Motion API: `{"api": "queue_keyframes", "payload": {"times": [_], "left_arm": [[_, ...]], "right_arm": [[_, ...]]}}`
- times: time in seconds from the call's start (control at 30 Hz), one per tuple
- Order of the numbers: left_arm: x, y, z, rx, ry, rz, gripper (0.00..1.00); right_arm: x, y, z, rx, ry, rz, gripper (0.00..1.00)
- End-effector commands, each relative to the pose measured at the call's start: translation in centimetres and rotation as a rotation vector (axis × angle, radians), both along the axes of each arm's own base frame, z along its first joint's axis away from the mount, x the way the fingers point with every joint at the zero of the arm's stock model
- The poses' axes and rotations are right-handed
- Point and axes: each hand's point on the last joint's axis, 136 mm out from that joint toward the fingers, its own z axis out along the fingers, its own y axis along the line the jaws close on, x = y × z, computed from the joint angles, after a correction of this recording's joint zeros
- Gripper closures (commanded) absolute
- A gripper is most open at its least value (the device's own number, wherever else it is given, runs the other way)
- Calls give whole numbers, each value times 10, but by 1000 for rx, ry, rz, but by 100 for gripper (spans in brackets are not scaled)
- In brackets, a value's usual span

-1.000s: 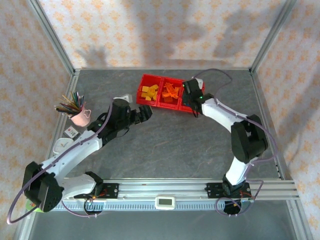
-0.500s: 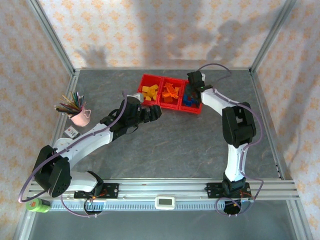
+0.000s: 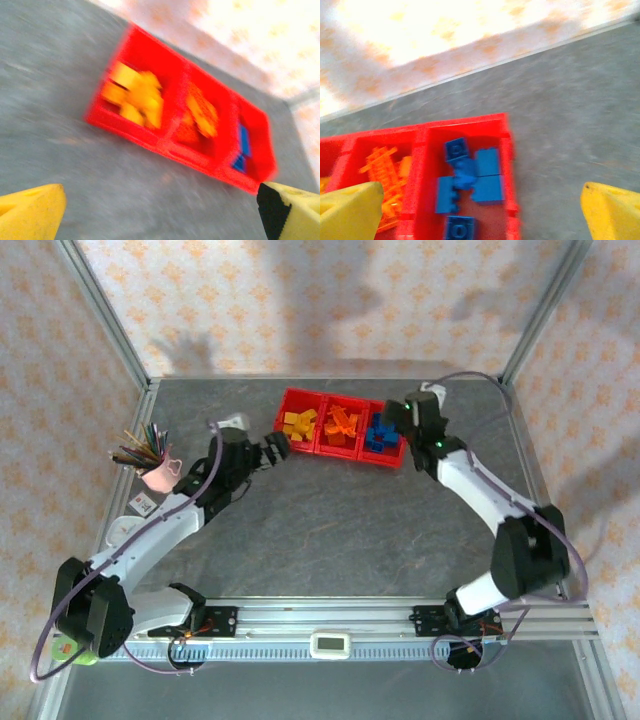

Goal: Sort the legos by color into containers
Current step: Reset both arms

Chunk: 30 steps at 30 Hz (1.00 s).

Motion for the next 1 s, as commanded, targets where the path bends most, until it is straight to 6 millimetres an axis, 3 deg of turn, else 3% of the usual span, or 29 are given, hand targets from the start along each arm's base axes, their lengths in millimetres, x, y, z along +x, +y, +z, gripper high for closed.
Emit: {"api": "queue_keyframes", "payload": {"times": [0.0, 0.1, 0.17, 0.3, 0.43, 0.57, 0.73, 0.77, 0.83, 0.87, 0.97], "left_arm": [[3, 78, -13, 161, -28, 265, 1], [0, 134, -24, 275, -49, 443, 1], [-3, 160, -29, 349, -75, 502, 1], [-16, 198, -47, 494, -117, 607, 1], [-22, 202, -62, 546, -214, 582, 1], [-26, 186, -58, 530, -371, 495, 1], [-19, 167, -68, 543, -430, 371, 1], [-18, 163, -68, 545, -443, 351, 1], [-11, 164, -72, 552, -420, 348, 1], [-5, 168, -79, 555, -363, 359, 0], [-9, 168, -78, 555, -384, 364, 0]], "right_arm": [[-32, -83, -18, -77, -49, -346, 0], [-51, -131, -44, -71, -55, -474, 0], [-57, -151, -60, -101, -53, -519, 0], [-63, -164, -87, -146, -108, -519, 0], [-53, -151, -101, -134, -151, -385, 0], [-36, -130, -99, -145, -188, -223, 0], [-68, -92, -92, -162, -346, 0, 0], [-69, -91, -88, -162, -380, 5, 0], [-59, -95, -99, -141, -296, 0, 0], [-62, -96, -93, -136, -341, -3, 0], [-63, -95, -94, -143, -334, 4, 0]]}}
